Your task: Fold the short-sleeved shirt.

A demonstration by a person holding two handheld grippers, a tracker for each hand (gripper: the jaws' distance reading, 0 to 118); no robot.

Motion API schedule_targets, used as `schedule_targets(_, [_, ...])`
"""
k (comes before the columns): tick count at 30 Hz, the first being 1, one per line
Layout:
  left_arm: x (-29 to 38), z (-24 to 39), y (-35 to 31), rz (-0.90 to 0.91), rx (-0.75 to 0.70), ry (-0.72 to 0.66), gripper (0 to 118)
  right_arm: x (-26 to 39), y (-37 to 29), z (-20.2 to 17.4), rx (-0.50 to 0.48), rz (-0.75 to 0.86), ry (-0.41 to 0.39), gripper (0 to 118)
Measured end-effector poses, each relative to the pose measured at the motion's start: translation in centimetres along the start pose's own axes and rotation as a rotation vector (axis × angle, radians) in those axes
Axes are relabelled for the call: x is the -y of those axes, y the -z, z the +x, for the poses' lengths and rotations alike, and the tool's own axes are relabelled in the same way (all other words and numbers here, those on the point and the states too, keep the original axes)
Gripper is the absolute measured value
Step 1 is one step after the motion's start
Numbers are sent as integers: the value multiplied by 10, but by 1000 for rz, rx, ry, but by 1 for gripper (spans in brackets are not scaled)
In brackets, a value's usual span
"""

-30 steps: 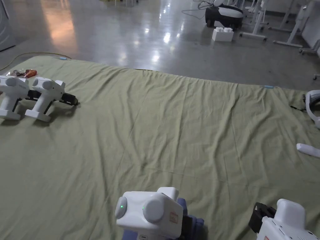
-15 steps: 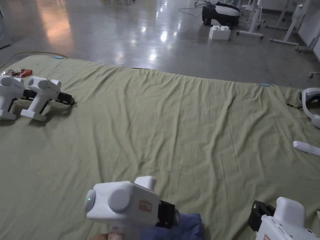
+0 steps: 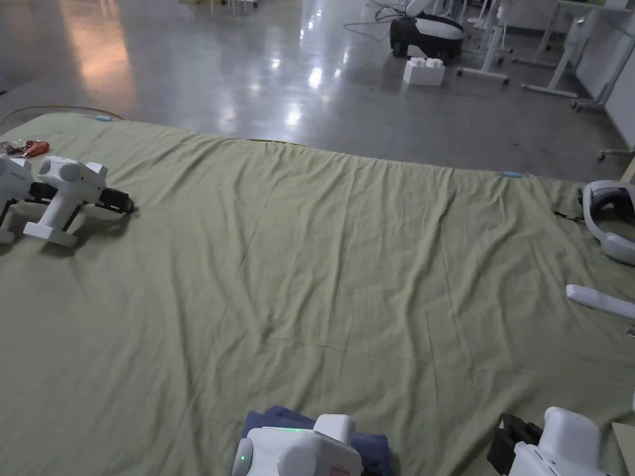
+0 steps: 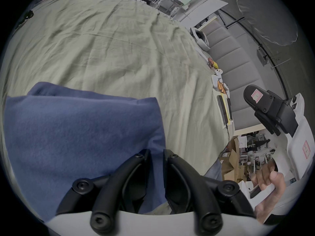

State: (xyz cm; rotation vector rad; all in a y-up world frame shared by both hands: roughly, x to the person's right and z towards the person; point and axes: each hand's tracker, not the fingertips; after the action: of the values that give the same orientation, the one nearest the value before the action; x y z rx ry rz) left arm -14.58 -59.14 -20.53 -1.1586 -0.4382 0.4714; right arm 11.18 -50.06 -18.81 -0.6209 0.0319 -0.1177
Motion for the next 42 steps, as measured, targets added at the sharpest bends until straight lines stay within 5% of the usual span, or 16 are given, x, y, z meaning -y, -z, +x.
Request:
schedule_targets(5, [-2, -3, -12, 50, 76, -9, 22, -1, -2, -2, -11, 16, 1, 7])
schedule_targets(12, [-25, -7, -107, 446, 51, 102, 22, -20, -12, -21, -38, 141, -60, 7])
schedule_targets(17, [-27, -5, -170, 791, -166, 255, 22, -38, -20, -43, -60, 258, -92, 7])
schedule_targets(28, [-9, 6, -208, 1178, -682, 467, 22, -57, -40, -86, -40, 503, -147, 7])
schedule_targets(38, [-11, -21, -222, 1155, -638, 321, 21, -57, -45, -89, -2, 574, -168, 7])
schedule_targets(42, [-6, -26, -227, 1134, -621, 294, 20, -47, -46, -86, -31, 472, -159, 7])
